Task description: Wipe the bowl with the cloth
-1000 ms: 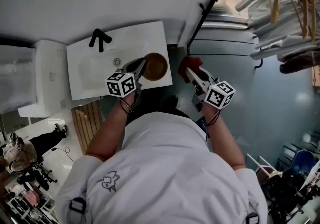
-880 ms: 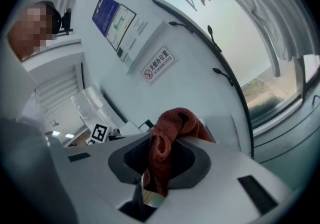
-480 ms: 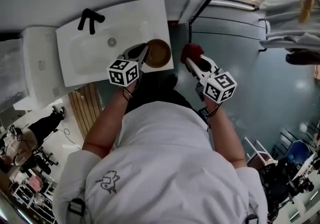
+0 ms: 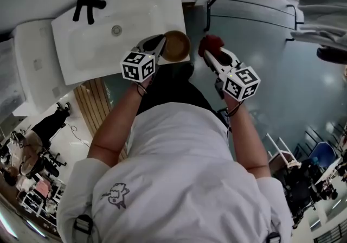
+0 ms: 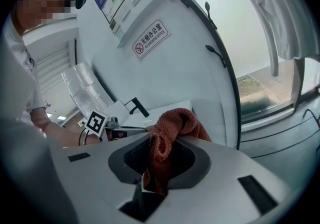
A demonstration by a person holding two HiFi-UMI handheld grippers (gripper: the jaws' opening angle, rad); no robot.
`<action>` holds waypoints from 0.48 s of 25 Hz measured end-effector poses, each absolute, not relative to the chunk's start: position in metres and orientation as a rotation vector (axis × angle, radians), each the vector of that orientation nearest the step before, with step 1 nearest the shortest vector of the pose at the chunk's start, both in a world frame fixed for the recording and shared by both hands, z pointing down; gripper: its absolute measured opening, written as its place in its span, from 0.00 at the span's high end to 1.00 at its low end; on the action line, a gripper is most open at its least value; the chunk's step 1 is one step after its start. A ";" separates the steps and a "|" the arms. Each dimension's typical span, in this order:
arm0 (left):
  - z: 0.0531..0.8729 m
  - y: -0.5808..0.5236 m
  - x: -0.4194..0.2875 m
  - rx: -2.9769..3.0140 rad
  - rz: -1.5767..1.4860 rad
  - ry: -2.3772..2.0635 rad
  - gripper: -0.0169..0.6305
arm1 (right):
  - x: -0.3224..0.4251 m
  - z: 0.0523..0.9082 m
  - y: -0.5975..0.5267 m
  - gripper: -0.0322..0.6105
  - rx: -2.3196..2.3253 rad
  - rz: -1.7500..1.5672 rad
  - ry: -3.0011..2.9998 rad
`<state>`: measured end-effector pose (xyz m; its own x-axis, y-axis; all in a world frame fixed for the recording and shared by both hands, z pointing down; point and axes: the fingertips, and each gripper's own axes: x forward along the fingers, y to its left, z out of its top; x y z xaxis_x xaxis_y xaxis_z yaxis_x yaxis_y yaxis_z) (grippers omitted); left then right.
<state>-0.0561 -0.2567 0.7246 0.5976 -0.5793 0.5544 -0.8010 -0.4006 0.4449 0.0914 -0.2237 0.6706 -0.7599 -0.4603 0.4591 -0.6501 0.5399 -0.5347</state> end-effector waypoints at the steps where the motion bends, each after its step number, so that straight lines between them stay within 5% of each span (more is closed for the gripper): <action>1: 0.729 -0.255 -0.054 2.132 0.416 -1.076 0.93 | 0.092 0.675 -0.223 0.82 0.927 1.051 -2.509; 12: 0.772 -0.249 -0.046 2.147 0.512 -1.028 0.93 | 0.098 0.694 -0.221 0.82 0.948 1.152 -2.475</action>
